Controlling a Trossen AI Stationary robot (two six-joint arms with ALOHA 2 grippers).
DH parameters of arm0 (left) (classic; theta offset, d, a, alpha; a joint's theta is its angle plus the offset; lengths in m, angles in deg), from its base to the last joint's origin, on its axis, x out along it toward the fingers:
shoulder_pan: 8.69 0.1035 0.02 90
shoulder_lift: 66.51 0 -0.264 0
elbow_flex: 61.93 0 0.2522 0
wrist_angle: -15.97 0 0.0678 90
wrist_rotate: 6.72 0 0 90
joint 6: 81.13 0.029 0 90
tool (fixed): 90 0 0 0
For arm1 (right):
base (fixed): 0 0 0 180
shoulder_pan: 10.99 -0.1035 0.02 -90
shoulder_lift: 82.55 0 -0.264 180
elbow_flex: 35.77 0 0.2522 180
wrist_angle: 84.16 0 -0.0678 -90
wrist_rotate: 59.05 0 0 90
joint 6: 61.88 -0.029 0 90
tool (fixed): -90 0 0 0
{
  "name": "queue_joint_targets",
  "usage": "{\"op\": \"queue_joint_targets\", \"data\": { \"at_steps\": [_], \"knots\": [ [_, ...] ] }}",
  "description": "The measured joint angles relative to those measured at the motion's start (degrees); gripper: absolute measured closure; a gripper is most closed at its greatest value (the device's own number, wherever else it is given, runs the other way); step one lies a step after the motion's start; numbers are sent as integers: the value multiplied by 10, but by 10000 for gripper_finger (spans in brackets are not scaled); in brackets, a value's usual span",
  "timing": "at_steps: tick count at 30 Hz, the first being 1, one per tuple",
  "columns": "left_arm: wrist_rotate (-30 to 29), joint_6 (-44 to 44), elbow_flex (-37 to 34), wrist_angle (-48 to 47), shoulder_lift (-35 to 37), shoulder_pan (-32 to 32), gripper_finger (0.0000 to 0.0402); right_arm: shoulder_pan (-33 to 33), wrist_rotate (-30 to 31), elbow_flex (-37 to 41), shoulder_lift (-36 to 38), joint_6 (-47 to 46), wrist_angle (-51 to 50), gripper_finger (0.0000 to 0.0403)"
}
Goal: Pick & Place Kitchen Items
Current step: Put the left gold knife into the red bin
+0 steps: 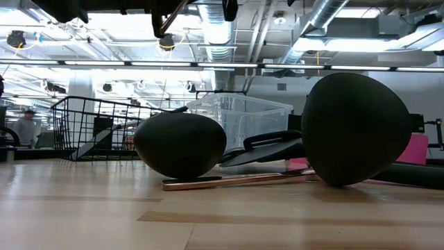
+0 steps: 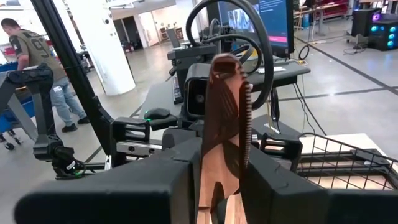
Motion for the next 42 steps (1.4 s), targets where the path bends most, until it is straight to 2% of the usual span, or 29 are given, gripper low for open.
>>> {"op": "queue_joint_targets", "data": {
  "at_steps": [7,15,21,26,32,37,42],
  "knots": [
    [-5,4,0,0,0,0,365,0,0,0,0,-9,-1,335],
    [10,-25,0,-43,0,0,274,4,15,0,0,-10,-4,335],
    [-4,-28,0,-72,0,0,209,20,15,0,10,-22,-41,335],
    [-12,-37,0,-106,0,0,180,38,19,1,22,-22,-133,335],
    [-12,-56,0,-151,0,0,171,67,38,0,58,-17,-308,335],
    [-12,-56,0,-156,0,0,178,102,102,0,86,21,-478,335],
    [-14,-56,0,-158,0,0,183,138,152,0,113,53,-603,335]
  ]
}}
